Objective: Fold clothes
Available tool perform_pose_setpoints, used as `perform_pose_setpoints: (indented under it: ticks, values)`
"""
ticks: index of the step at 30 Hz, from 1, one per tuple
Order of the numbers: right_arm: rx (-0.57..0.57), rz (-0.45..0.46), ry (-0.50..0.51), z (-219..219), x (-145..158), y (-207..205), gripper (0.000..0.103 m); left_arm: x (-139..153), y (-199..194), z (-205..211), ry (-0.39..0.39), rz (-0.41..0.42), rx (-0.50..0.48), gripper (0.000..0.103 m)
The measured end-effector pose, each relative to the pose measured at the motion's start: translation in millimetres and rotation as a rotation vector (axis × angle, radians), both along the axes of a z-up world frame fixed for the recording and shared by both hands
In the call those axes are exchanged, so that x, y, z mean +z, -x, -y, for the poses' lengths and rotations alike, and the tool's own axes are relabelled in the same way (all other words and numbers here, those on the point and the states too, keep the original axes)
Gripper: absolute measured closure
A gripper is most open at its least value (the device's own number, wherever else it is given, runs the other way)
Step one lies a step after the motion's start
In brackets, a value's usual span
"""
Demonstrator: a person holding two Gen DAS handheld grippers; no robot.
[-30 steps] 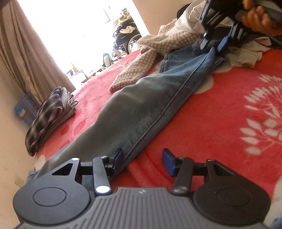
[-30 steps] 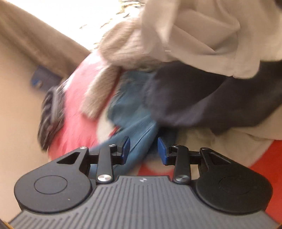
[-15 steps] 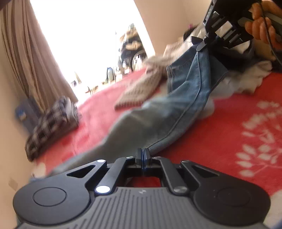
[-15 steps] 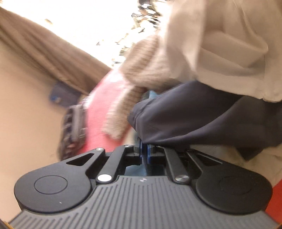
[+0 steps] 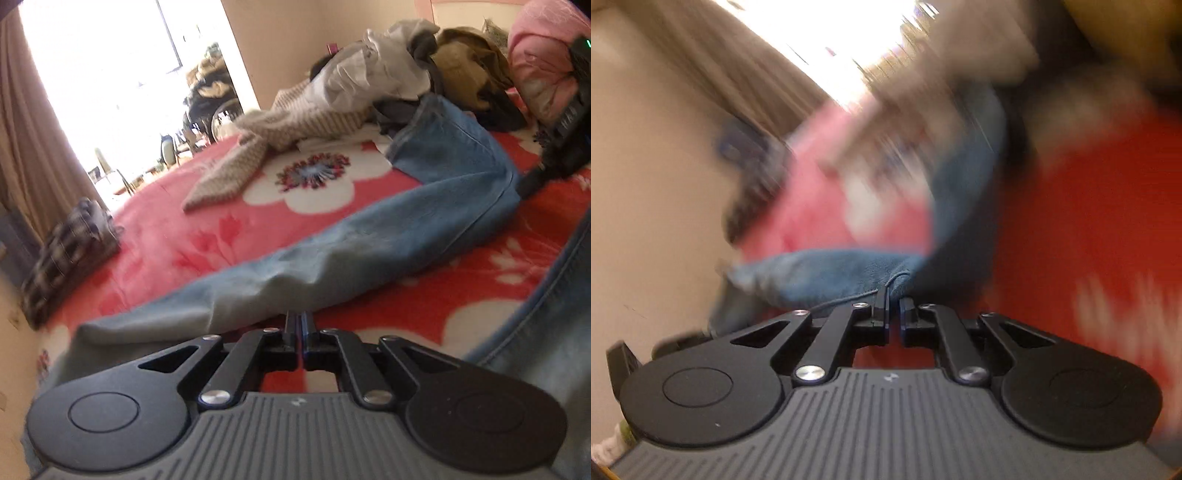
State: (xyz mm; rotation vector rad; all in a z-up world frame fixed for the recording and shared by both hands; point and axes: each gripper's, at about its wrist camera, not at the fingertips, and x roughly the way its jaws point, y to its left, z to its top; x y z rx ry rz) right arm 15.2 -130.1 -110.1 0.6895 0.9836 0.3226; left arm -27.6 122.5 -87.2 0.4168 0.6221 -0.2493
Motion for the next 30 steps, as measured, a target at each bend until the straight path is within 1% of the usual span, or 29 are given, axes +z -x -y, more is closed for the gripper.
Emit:
perform_pose_setpoints:
  ticks: [1,2,3,4,6,8,9,10,12,13,17,18,19,20,21,22,23,24,26,28,30]
  values:
    - [-0.029,-0.043,-0.021,8.0,-8.2,4.9,0.096,-1.1,-0.1,1.1,0.001,-0.011,-0.002,0.090]
    - [-0.057,-0.051,-0.044,17.4,-9.3,9.0,0.096,-2.2,-0.2,2.3,0.001,-0.023,-0.003,0.086]
    - [-0.084,-0.050,-0.069,27.3,-8.6,12.9,0.096,-3.3,-0.4,3.4,0.002,-0.034,-0.005,0.084]
    - [-0.109,-0.033,-0.067,36.8,-3.1,14.0,0.096,-4.4,-0.5,4.6,0.002,-0.046,-0.006,0.082]
    - [-0.156,0.017,-0.044,55.0,11.8,12.4,0.094,-3.4,0.5,8.3,0.006,-0.053,-0.009,0.081]
    - [-0.192,0.066,0.002,65.4,26.1,1.3,0.084,-2.0,-1.1,12.3,0.007,-0.050,-0.010,0.077]
    - [-0.206,0.091,0.032,67.9,33.1,-7.6,0.069,-1.4,-1.2,14.7,0.006,-0.046,-0.008,0.076]
    - [-0.210,0.094,0.047,67.4,33.8,-18.1,0.052,-2.0,-1.6,16.2,0.006,-0.047,-0.007,0.075]
    - [-0.214,0.086,0.069,64.7,31.3,-40.2,0.041,-4.1,-4.1,18.9,0.009,-0.061,0.000,0.075]
    - [-0.216,0.082,0.080,63.3,30.0,-51.2,0.039,-5.9,-5.6,19.8,0.010,-0.074,0.007,0.075]
    - [-0.223,0.067,0.125,57.7,25.0,-95.4,0.039,-10.7,-9.4,22.6,0.013,-0.117,0.025,0.075]
    - [-0.223,0.061,0.134,54.4,22.8,-101.5,0.040,-10.6,-8.8,23.4,0.011,-0.116,0.024,0.075]
    - [-0.224,0.054,0.143,50.4,20.2,-106.1,0.052,-10.6,-8.2,24.3,0.009,-0.116,0.023,0.075]
    - [-0.224,0.047,0.152,46.4,17.6,-110.6,0.065,-10.6,-7.6,25.1,0.007,-0.115,0.022,0.075]
    - [-0.215,0.050,0.173,41.9,18.4,-112.0,0.094,-10.6,-7.0,25.9,0.005,-0.115,0.021,0.075]
    - [-0.209,0.070,0.192,36.6,23.1,-110.3,0.096,-10.7,-6.7,26.2,0.006,-0.114,0.020,0.074]
    - [-0.207,0.114,0.205,32.9,31.1,-105.1,0.097,-10.9,-7.1,26.5,0.010,-0.116,0.018,0.074]
    - [-0.206,0.164,0.215,29.8,39.7,-99.0,0.099,-11.2,-7.6,26.8,0.013,-0.117,0.017,0.074]
    - [-0.172,0.272,0.242,19.2,59.5,-91.5,0.100,-12.6,-10.5,27.6,0.017,-0.118,0.015,0.074]
    - [-0.115,0.435,0.227,8.2,88.8,-82.5,0.101,-13.9,-14.2,28.5,0.019,-0.117,0.016,0.074]
    - [-0.072,0.637,0.212,5.1,124.2,-67.7,0.101,-13.5,-17.4,27.6,0.036,-0.121,0.026,0.074]
